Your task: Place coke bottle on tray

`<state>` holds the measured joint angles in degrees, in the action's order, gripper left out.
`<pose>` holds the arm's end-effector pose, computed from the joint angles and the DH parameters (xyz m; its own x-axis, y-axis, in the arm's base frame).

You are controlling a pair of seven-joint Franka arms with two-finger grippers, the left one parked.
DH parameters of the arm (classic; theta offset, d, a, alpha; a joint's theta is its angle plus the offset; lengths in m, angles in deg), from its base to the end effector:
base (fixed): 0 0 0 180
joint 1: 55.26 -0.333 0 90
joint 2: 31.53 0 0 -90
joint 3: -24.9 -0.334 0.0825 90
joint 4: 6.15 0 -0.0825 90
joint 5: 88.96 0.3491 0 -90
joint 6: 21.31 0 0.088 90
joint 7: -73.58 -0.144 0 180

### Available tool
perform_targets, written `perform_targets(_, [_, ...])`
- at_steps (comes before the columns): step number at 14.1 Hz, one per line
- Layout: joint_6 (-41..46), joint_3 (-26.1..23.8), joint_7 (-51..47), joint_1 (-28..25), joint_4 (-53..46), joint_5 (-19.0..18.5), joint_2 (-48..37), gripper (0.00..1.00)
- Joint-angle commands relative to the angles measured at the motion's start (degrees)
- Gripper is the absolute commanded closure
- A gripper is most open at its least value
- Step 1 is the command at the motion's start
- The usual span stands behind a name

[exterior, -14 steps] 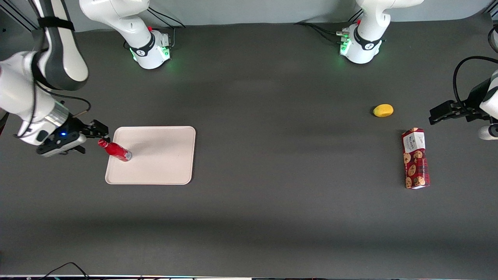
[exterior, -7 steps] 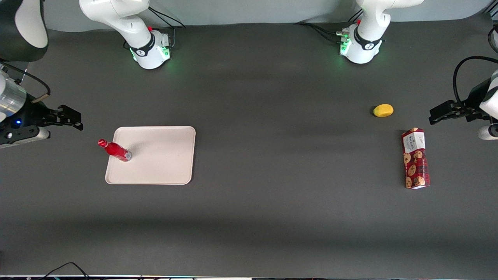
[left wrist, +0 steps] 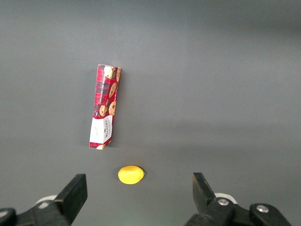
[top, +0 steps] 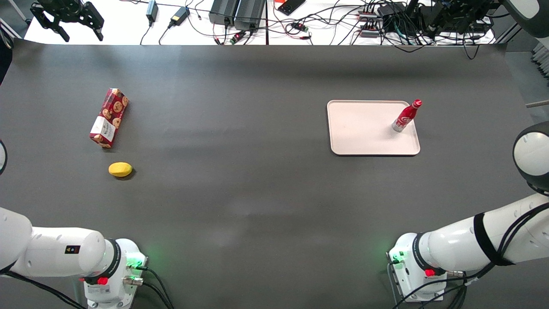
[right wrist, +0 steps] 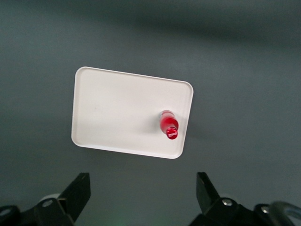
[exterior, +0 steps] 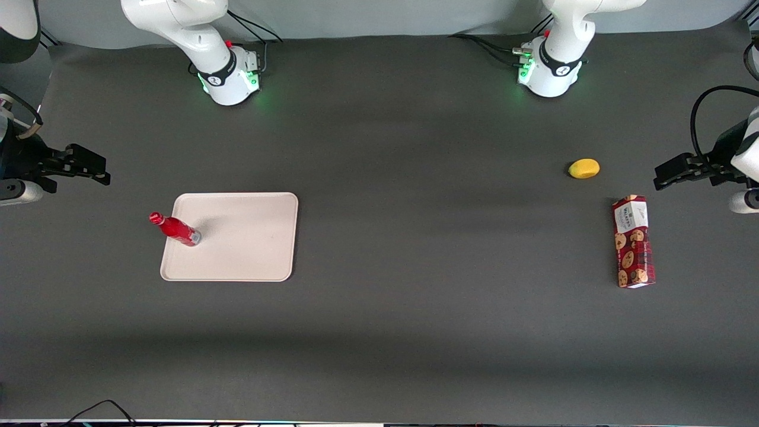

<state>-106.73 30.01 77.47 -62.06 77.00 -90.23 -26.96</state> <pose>0.5363 0.0146 0.6085 0.9946 0.0954 -0.0417 0.0966 -0.9950 0.0265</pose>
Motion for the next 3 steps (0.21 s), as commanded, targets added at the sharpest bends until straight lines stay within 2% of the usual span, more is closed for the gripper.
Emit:
perform_targets(1, [1.66,-3.00,-6.86,1.69,-2.47,-0.67,0.97,0.00])
perform_targets(3, [2.89,-3.45,-7.23,2.04,-2.47,-0.49,0.70,0.00])
